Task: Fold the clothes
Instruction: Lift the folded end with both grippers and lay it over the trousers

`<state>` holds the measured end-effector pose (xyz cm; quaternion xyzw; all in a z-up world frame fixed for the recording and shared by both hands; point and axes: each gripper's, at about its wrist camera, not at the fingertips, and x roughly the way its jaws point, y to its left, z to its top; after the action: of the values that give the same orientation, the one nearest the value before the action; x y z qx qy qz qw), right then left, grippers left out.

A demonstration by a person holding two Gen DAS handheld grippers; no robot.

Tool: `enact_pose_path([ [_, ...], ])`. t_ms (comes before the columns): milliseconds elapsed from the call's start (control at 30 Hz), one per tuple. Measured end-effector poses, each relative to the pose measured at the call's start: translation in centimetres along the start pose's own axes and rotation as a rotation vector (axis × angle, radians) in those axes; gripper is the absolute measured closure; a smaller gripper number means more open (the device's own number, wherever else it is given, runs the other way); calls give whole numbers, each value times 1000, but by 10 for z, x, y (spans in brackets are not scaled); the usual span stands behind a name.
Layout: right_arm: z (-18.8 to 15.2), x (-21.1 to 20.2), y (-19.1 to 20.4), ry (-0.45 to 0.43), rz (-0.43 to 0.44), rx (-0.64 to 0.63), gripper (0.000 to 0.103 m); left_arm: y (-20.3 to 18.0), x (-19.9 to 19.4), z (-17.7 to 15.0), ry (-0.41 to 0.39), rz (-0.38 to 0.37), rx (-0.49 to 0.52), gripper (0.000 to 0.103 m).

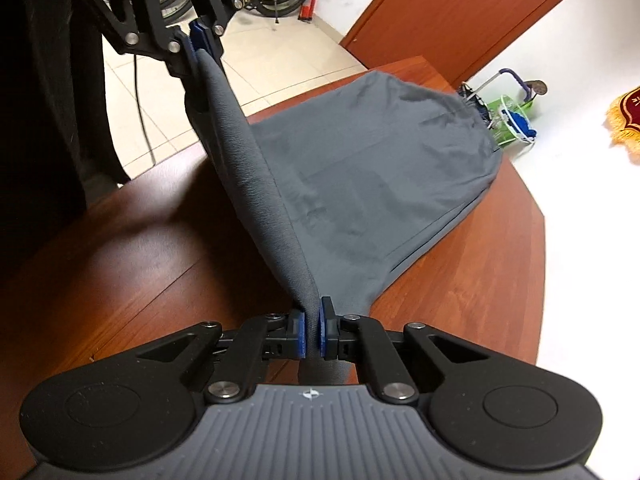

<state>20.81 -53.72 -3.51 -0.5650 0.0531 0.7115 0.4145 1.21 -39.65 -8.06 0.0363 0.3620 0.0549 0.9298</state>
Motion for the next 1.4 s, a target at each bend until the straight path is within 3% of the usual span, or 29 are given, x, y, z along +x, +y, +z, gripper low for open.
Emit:
enact_pose_path([
  [200, 28, 14, -39, -7, -63, -24, 96, 16, -7, 8, -45, 84, -7, 94],
  [367, 44, 23, -64, -30, -111, -36, 96, 56, -11, 19, -96, 169, -30, 94],
  [667, 79, 62, -110, -1, -154, -57, 96, 123, 12, 40, -90, 208, -72, 93],
  [967, 113, 133, -160, 43, -143, -45, 95, 197, 53, 49, -28, 205, -73, 92],
  [1400, 123, 233, -189, 121, 8, -27, 95, 272, 131, 27, 145, 122, -167, 90],
])
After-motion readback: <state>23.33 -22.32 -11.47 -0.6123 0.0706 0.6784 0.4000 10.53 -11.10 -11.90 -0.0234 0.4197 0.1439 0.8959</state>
